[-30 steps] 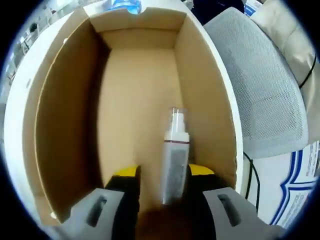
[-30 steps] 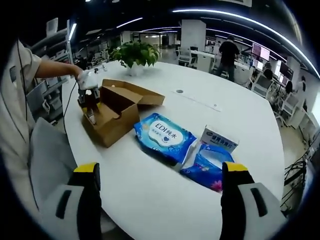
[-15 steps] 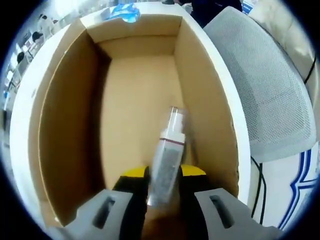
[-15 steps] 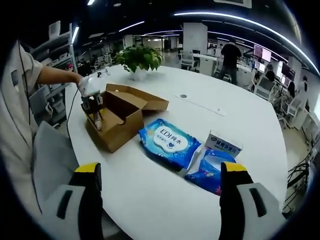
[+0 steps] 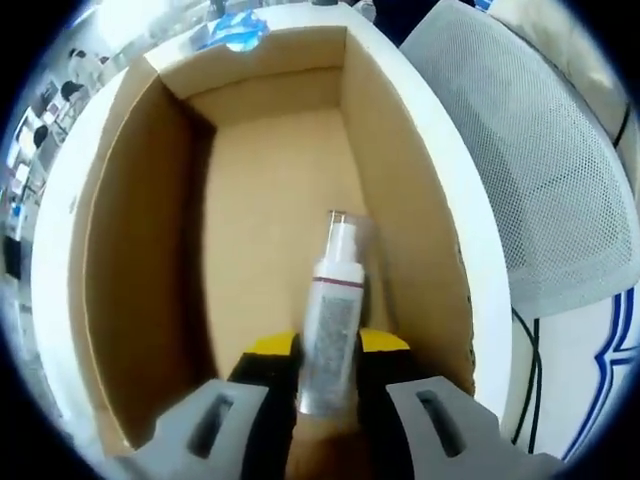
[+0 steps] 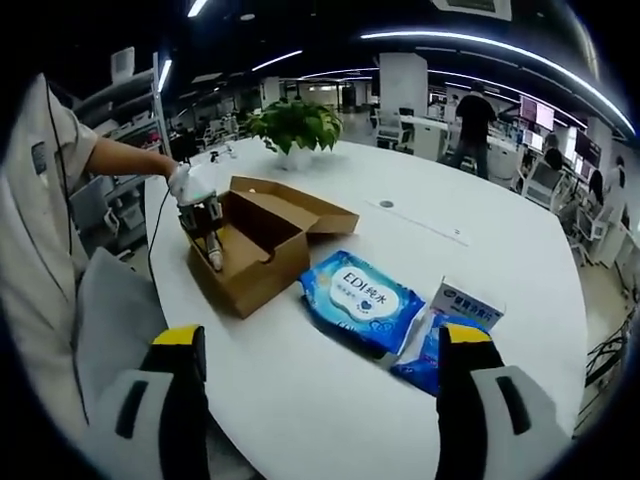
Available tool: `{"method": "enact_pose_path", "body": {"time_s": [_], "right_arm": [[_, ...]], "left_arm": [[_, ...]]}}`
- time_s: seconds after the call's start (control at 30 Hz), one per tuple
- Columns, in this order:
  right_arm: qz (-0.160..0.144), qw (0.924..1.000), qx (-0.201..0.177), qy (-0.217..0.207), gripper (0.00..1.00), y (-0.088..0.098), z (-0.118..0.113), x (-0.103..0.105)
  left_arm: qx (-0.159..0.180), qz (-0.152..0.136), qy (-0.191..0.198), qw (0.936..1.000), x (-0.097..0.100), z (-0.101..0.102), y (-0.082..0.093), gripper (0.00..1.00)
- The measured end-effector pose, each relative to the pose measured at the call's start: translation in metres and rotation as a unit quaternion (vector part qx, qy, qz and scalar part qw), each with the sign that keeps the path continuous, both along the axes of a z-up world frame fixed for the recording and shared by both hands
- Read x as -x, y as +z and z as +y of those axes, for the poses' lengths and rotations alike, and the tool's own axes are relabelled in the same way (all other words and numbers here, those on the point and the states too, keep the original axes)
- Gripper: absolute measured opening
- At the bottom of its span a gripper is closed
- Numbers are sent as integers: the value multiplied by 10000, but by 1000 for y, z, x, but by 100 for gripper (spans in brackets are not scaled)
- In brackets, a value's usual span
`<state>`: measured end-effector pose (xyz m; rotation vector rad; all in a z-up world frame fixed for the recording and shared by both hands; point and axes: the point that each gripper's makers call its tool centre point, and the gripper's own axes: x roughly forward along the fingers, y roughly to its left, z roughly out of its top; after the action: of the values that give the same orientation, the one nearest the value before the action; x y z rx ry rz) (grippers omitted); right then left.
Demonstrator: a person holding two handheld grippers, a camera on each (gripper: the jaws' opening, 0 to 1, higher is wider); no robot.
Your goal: Operate the shoe box by opening the lid, removing the specified soft item, and placing it in the target area until the item is outside and the box remains undamaged.
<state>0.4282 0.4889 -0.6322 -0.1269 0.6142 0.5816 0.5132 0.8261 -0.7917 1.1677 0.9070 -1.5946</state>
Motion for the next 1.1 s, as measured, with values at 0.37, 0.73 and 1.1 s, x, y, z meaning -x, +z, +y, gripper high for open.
{"method": "enact_pose_path", "body": {"time_s": [0.37,0.73,1.1], "right_arm": [[-296,9987,-104,399,81,10,28,-2],[-558,9954,-101,774,67,15,48,-8],[-651,9912,-192,1132,57,14,76,-15]], "left_arm": [[12,23,392,9992,-3,1,14,18],[452,54,745,9962,-3,-14,38,18],[991,120,865,9912,6,-38,68,18]]}}
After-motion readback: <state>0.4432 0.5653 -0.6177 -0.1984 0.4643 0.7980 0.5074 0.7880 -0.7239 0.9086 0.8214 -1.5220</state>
